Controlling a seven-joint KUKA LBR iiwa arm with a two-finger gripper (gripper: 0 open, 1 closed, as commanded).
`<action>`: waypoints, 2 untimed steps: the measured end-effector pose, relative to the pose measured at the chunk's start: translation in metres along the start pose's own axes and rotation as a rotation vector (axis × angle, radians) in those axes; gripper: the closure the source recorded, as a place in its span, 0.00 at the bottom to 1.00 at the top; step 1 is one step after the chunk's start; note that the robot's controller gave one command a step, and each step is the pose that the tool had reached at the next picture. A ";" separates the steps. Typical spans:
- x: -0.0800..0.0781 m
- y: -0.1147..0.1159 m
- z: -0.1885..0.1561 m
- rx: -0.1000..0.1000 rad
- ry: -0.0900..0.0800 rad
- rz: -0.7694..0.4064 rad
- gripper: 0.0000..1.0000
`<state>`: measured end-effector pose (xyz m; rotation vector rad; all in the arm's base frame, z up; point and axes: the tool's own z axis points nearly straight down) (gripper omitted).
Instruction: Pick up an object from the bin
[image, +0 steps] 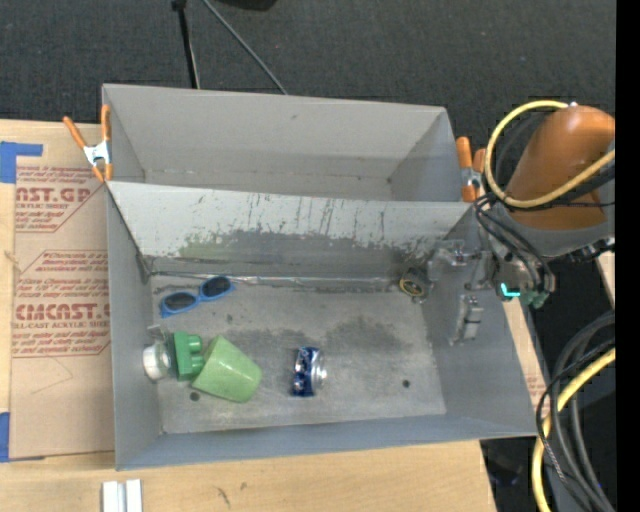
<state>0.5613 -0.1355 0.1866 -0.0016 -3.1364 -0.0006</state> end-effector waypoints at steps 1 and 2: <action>0.080 0.095 0.051 -0.005 0.005 0.058 0.00; 0.050 0.168 0.026 -0.004 -0.010 0.117 0.00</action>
Offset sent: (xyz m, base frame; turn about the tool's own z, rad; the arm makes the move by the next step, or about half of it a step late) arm -0.0774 0.0891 -0.0470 0.0649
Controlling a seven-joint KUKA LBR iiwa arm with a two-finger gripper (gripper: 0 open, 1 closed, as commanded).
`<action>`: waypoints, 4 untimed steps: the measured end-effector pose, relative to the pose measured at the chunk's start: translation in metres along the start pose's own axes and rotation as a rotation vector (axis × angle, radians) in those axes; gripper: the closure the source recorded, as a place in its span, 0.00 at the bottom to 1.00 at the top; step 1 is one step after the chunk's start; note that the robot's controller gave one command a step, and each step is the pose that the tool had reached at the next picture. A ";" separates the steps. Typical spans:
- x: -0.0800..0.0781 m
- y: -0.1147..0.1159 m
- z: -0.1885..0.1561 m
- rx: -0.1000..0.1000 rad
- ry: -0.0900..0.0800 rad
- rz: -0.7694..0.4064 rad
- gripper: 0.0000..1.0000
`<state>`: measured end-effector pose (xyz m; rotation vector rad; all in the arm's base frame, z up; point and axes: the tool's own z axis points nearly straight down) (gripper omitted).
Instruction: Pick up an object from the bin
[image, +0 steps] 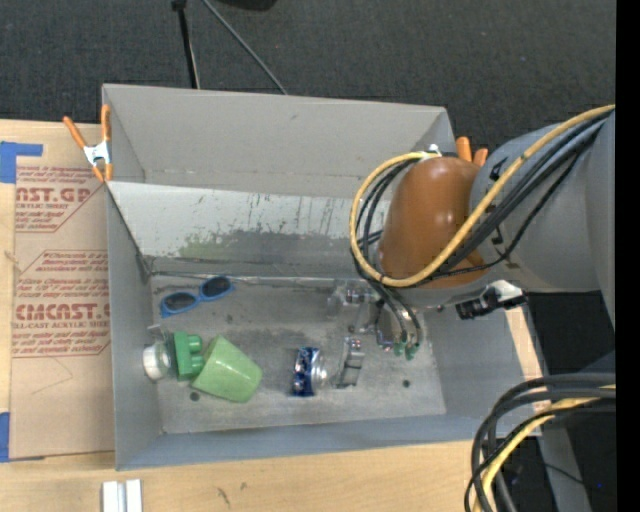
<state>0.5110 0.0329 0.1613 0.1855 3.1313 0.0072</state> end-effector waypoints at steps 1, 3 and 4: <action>-0.013 -0.007 -0.105 0.004 -0.005 -0.193 0.00; 0.004 0.011 0.091 0.004 0.010 -0.054 0.00; 0.002 0.011 0.088 0.005 0.005 -0.054 1.00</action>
Offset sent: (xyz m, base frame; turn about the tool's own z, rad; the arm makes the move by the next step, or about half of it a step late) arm 0.0099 -0.0091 0.1015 -0.1919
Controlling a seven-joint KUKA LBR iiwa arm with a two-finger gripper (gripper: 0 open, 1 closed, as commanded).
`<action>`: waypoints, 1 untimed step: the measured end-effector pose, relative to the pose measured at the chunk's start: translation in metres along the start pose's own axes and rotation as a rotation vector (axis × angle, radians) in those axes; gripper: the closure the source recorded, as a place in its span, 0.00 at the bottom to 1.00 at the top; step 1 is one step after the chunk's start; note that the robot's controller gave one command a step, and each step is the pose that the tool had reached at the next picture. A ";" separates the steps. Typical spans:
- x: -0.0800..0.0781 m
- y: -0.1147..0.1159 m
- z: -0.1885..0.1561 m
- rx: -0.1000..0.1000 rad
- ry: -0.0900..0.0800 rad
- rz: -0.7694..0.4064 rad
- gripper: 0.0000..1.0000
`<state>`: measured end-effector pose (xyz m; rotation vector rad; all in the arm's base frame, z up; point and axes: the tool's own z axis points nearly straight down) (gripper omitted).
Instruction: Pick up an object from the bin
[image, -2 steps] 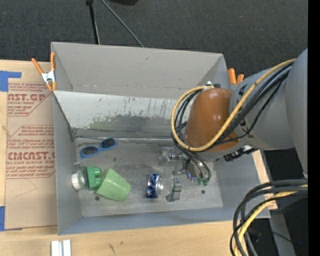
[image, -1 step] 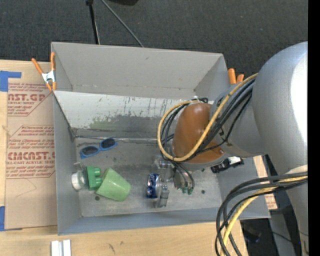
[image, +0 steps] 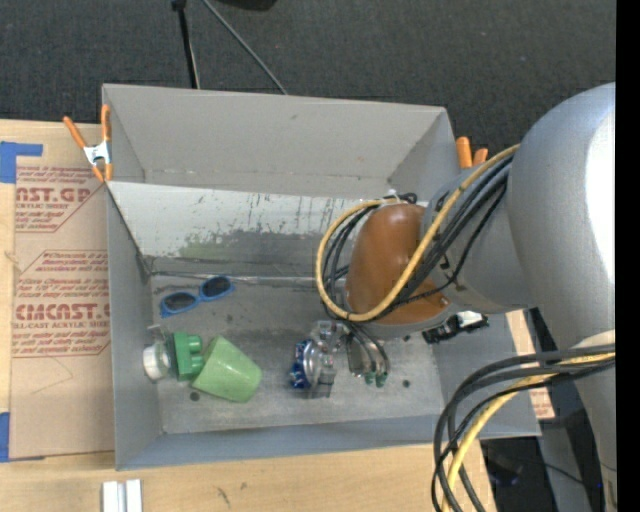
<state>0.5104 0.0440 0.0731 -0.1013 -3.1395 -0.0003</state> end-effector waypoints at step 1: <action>-0.013 -0.014 -0.144 -0.001 -0.011 -0.009 1.00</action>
Offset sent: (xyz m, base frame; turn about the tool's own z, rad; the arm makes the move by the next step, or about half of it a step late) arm 0.0103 -0.0155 0.1394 -0.0085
